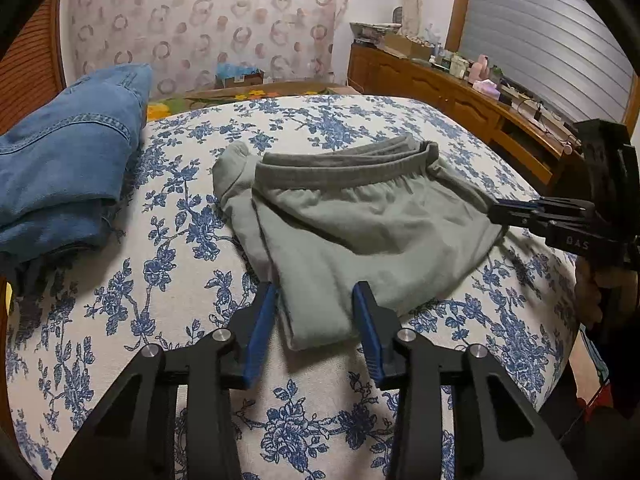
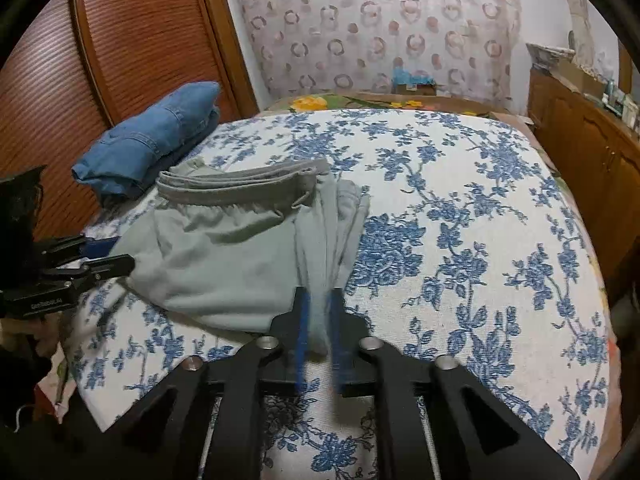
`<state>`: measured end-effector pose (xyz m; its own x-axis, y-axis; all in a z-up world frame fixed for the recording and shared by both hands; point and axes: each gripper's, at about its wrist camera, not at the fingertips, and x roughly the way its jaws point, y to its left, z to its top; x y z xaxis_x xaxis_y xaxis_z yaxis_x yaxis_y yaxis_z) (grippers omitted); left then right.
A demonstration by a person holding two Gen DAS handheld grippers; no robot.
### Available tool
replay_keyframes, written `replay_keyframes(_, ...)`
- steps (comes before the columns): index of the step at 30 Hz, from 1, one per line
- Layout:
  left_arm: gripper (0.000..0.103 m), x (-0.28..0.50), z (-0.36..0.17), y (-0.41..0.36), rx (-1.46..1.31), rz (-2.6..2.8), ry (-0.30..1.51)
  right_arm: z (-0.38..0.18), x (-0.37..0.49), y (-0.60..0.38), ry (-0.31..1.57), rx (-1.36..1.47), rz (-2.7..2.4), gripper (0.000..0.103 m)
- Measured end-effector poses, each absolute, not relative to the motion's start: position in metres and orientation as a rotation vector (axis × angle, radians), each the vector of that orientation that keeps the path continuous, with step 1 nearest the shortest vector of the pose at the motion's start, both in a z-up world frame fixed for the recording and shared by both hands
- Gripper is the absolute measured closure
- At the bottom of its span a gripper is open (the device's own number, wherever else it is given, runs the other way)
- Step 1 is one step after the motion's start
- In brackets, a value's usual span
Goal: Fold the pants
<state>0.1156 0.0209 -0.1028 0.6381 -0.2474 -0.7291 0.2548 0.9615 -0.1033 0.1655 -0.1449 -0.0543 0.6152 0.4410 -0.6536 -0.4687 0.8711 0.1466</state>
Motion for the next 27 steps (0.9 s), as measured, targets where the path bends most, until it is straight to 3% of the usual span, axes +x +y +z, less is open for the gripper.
replay_keyframes(4, 0.071, 0.118, -0.104, 0.019, 0.009, -0.291, 0.834, -0.051, 0.167, -0.143, 0.731, -0.025, 0.525, 0.073)
replay_keyframes(9, 0.087, 0.119, -0.101, 0.018, 0.009, -0.29, 0.818, -0.055, 0.174, -0.132, 0.769, -0.063, 0.51, 0.072)
replay_keyframes(15, 0.091, 0.114, -0.093, 0.025, -0.02, -0.293, 0.786, -0.056, 0.173, -0.128, 0.774, -0.084, 0.519, 0.073)
replay_keyframes(17, 0.091, 0.114, -0.094, 0.025, -0.019, -0.292, 0.793, -0.056, 0.172, -0.127, 0.775, -0.088, 0.539, 0.085)
replay_keyframes(19, 0.091, 0.113, -0.095, 0.026, -0.018, -0.291, 0.797, -0.055, 0.169, -0.126, 0.768, -0.094, 0.556, 0.091)
replay_keyframes(27, 0.092, 0.1, -0.084, 0.025, -0.013, -0.308, 0.769, -0.052, 0.159, -0.141, 0.749, -0.033, 0.59, 0.096)
